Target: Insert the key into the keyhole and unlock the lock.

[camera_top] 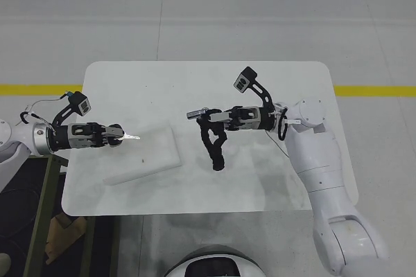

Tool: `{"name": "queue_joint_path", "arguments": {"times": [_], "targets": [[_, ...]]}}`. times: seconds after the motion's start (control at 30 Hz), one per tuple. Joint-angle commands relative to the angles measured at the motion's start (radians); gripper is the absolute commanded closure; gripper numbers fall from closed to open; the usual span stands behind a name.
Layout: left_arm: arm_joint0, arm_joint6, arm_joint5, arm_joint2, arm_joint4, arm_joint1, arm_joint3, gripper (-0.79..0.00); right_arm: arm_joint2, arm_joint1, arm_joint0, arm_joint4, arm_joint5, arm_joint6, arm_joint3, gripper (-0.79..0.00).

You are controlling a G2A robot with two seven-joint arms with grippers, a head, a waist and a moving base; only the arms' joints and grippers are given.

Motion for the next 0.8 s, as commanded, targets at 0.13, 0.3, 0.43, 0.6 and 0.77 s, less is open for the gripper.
{"name": "queue_joint_path", "arguments": {"times": [0.13,0.3,0.43,0.6,0.77], "targets": [[0.000,0.000,0.000,0.000,0.000,0.000,0.000,0.000,0.006,0.023,-0.101,-0.247,-0.091,-0.096,-0.192,0.000],[0.000,0.000,0.000,0.000,0.000,0.000,0.000,0.000,-0.004,0.042,-0.105,-0.487,-0.159,-0.171,-0.250,0.000],[0.000,0.000,0.000,0.000,0.000,0.000,0.000,0.000,-0.012,0.050,-0.103,-0.555,-0.199,-0.204,-0.285,0.000],[0.000,0.000,0.000,0.000,0.000,0.000,0.000,0.000,-0.009,0.059,-0.100,-0.583,-0.213,-0.229,-0.321,0.000],[0.050,0.051,-0.045,-0.026,-0.046,0.008,-0.029,0.000,0.009,0.061,-0.092,-0.322,-0.221,-0.200,-0.282,0.000]]}}
